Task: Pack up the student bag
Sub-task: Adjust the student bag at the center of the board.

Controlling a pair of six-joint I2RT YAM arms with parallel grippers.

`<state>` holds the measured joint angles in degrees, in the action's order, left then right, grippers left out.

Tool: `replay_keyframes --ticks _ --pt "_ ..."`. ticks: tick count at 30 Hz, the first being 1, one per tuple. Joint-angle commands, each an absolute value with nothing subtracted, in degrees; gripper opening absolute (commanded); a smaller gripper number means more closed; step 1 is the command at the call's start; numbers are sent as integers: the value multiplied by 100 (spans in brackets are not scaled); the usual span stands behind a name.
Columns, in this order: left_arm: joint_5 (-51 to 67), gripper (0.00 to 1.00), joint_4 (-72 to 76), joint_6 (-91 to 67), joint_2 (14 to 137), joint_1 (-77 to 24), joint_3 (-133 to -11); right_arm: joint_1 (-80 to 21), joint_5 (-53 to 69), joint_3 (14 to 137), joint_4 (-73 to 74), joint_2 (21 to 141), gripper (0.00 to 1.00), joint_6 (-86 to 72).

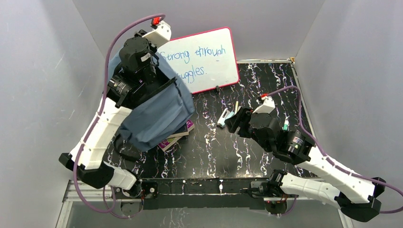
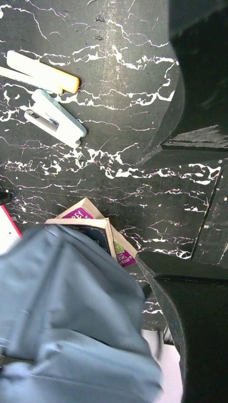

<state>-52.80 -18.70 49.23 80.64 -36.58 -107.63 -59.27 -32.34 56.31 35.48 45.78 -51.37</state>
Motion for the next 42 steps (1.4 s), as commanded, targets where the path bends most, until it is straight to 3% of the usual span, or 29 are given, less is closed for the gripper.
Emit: replay_keyframes --ticks 1,20,26,32,42 --pt "-4831 0 -1296 4782 7827 -3122 -10839 -5915 -3210 5573 3400 4474 72 -5229" --pt "-4235 0 -210 5712 8513 -2059 -11684 -5915 -2882 5485 3390 4715 72 -5308" --pt "-3812 0 -179 5672 8546 -1643 -10704 -5914 -2744 5437 3353 4796 73 -5321" --pt "-3567 0 -1365 4172 8275 -1608 -9752 -5915 -2737 5292 3312 4735 73 -5416" --pt "-2227 0 -2696 2136 7584 -1610 -9478 -5915 -2454 5388 2942 4975 76 -5438"
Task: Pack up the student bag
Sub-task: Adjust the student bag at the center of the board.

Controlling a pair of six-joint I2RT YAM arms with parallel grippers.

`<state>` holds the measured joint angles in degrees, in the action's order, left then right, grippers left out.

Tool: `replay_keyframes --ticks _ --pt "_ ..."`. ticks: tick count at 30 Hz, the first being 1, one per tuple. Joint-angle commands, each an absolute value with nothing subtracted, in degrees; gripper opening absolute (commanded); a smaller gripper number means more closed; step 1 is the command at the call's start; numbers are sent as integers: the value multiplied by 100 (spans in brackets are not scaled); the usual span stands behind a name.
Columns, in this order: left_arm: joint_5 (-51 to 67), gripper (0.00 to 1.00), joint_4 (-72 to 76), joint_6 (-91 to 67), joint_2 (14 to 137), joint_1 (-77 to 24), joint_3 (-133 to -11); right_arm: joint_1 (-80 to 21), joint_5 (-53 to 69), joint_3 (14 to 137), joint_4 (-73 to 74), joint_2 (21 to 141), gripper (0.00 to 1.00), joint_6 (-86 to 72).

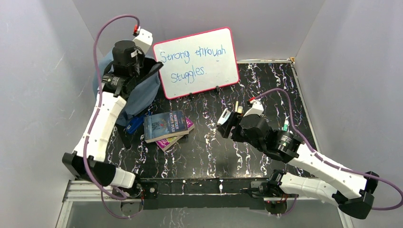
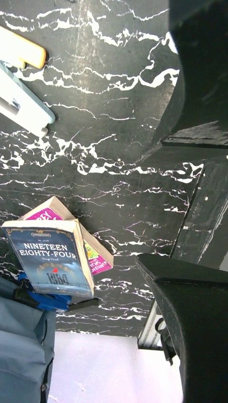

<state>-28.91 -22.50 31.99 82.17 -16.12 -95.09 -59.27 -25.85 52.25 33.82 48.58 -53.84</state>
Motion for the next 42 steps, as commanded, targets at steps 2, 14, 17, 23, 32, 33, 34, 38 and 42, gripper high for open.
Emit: replay_keyframes --ticks 2,14,17,23,32,33,34,38,42 --pt "-1959 0 -2876 1781 7474 -1609 -9523 -5915 -2376 5489 2849 5074 76 -5440" --pt "-595 0 -3487 137 7099 -1622 -9270 -5915 -1481 5849 1303 5549 91 -6034" --pt "-552 0 -3589 41 7087 -1625 -9170 -5915 -1227 5928 957 5899 98 -6618" --pt "-454 0 -3584 41 7006 -1621 -8967 -5915 -853 6577 622 6929 99 -7107" --pt "-440 0 -3581 -115 6944 -1624 -8800 -5915 -1024 7256 313 7919 99 -7333" --pt "-435 0 -3579 -96 6936 -1629 -8804 -5915 -1062 7363 323 8032 99 -7352" --pt "-439 0 -3580 -69 6927 -1629 -8805 -5908 -1104 7484 328 8153 99 -7368" --pt "-457 0 -3595 -27 6904 -1629 -8818 -5869 -1136 7906 446 8621 99 -7494" --pt "-450 0 -3598 97 6875 -1631 -8817 -5783 -1097 8253 700 9109 95 -7776"
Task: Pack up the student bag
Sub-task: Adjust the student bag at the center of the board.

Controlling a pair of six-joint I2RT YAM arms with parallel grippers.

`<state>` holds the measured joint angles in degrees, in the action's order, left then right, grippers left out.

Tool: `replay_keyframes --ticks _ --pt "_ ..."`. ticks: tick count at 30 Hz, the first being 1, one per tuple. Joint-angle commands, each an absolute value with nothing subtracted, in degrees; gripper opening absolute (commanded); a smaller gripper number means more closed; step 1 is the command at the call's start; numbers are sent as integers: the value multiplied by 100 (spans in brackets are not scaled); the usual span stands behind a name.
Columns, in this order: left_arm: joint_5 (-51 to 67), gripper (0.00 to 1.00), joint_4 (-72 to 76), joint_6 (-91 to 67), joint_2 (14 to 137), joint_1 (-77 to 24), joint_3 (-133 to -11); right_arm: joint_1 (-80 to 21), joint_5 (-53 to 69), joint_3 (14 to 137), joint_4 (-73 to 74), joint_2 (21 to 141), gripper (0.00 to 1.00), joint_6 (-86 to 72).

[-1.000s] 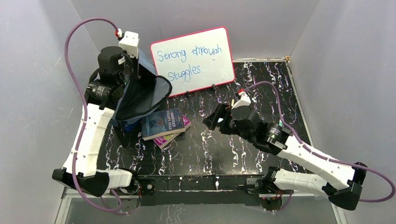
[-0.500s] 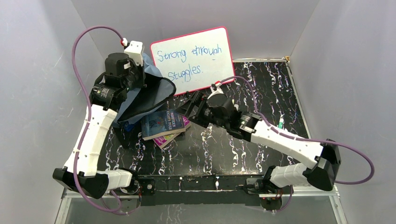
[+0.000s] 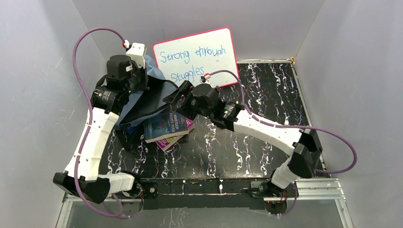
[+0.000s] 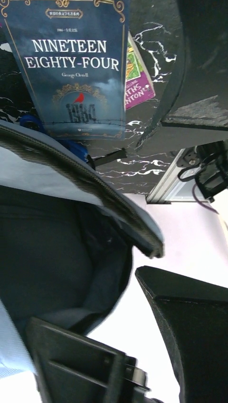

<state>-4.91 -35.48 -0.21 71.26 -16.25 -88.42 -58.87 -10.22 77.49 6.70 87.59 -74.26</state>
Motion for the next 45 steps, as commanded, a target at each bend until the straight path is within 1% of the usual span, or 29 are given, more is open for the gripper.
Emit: replay_keyframes --ticks 1,5,6,8,10,12,14,16,18,22,29,33,35,41,45 --pt "-444 0 -3604 166 6869 -1628 -8811 -5760 -1071 8334 765 9237 93 -7849" --pt "-428 1 -3655 346 6831 -1633 -8799 -5650 -821 8639 802 9742 84 -7961" --pt "-437 1 -3673 384 6817 -1639 -8795 -5611 -706 8677 713 9818 80 -7964" --pt "-467 3 -3708 497 6789 -1636 -8770 -5557 -466 8745 532 10015 70 -7975" --pt "-531 10 -3777 627 6748 -1650 -8762 -5538 -340 8770 301 10115 52 -7944" --pt "-603 20 -3839 794 6691 -1668 -8749 -5521 -281 8771 119 10161 34 -7888" --pt "-746 28 -3897 977 6636 -1705 -8754 -5513 -235 8791 48 10191 23 -7839" --pt "-917 35 -3975 1144 6596 -1755 -8748 -5504 -176 8806 48 10212 17 -7798" --pt "-1068 44 -4057 1273 6560 -1820 -8751 -5491 -93 8807 -105 10223 16 -7792" --pt "-1369 56 -4215 1486 6507 -1979 -8782 -5467 -36 8853 -198 10239 15 -7725" --pt "-2295 60 -4324 1986 6388 -2246 -8688 -5437 -36 8861 -245 10238 14 -7688" --pt "-2511 62 -4340 2201 6266 -2391 -8672 -5429 183 8859 -276 10263 14 -7684" --pt "-2400 65 -4339 2259 6155 -2423 -8713 -5418 221 8868 -281 10289 13 -7682" --pt "-1185 70 -4272 2242 5744 -2434 -8963 -5388 275 8804 -322 10294 13 -7671" --pt "-761 74 -4439 2129 5578 -2434 -8985 -5355 307 8772 -351 10269 13 -7682"
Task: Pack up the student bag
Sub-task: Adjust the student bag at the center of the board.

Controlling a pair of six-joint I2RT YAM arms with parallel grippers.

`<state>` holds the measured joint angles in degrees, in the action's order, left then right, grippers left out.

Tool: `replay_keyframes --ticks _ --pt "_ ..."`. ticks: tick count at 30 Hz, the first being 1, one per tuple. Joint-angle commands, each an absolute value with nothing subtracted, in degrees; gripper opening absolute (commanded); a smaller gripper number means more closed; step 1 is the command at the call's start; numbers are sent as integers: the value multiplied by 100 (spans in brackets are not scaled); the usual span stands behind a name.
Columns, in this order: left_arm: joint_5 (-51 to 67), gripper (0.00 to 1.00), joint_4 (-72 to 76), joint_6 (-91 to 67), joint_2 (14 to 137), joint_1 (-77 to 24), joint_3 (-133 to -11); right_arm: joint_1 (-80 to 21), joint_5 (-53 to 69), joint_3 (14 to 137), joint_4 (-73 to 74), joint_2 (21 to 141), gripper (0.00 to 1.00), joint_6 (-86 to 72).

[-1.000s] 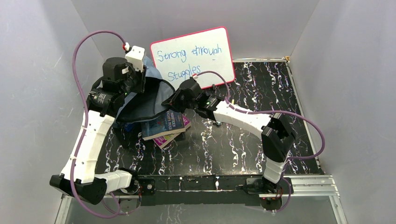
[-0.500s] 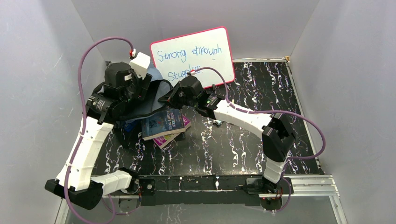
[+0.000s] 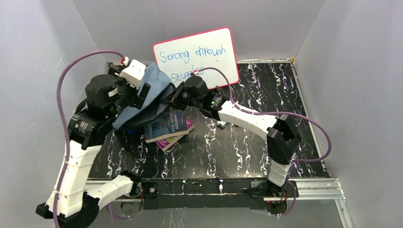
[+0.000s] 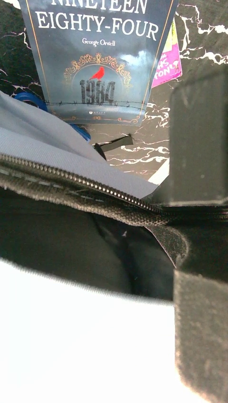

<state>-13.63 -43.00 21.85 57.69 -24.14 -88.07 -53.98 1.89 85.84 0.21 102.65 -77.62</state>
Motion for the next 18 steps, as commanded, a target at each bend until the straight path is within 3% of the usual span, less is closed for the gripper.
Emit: replay_keyframes --ticks 1,7,13,18 --pt "-742 75 -4523 2113 5507 -2435 -8923 -5339 300 8767 -354 10259 13 -7682" --pt "-362 83 -4995 1907 5131 -2435 -8601 -5246 385 8725 -380 10234 13 -7657" --pt "236 83 -5106 1572 4816 -2439 -8434 -5136 579 9039 -427 10376 13 -7412" --pt "-146 83 -5102 1558 4835 -2461 -8246 -5105 883 9740 -337 10716 13 -7045"
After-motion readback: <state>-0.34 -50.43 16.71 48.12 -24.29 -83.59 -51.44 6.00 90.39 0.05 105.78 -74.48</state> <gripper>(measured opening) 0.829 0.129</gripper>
